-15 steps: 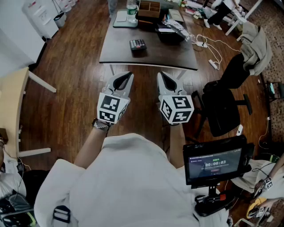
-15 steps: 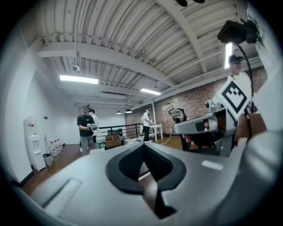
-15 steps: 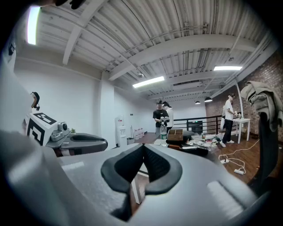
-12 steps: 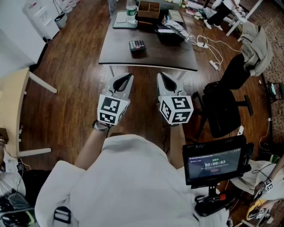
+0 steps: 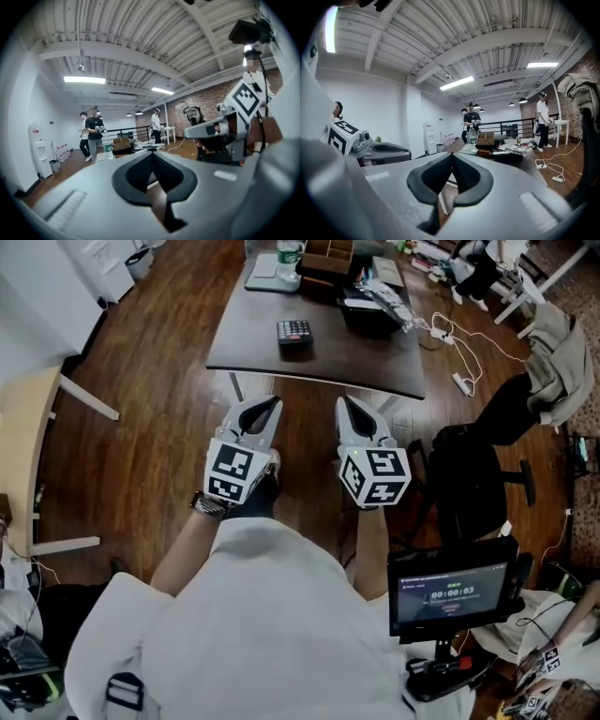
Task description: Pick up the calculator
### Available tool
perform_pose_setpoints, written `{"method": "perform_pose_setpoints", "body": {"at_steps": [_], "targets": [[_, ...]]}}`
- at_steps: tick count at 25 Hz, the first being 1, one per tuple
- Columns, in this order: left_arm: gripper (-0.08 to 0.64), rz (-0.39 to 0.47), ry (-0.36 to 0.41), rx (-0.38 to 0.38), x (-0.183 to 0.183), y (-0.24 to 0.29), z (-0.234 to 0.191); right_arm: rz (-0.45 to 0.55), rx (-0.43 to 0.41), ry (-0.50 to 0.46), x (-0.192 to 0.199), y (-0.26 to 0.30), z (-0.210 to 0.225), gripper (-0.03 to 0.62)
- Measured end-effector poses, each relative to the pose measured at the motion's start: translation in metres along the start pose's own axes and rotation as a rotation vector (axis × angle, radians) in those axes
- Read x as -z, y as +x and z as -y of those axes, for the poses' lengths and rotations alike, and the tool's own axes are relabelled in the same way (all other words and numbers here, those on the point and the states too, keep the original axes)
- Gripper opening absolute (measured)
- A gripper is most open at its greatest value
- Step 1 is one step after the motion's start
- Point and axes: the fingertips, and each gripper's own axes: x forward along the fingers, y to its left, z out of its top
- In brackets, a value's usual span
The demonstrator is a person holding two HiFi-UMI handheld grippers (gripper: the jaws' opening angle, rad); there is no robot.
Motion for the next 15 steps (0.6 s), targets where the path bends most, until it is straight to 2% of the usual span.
{"method": "perform_pose_setpoints", "body": {"at_steps": [7, 15], "targets": [[0.006, 0.001, -0.053, -0.005, 0.008, 0.068, -0.044, -0.026, 0.030, -0.002, -0.004, 0.055, 0.051, 0.002], [0.006, -0.029, -0.043, 0.031, 0.000, 0.168, -0.118, -0.047, 0.031, 0.000, -0.023, 0.165, 0.103, 0.002]]}}
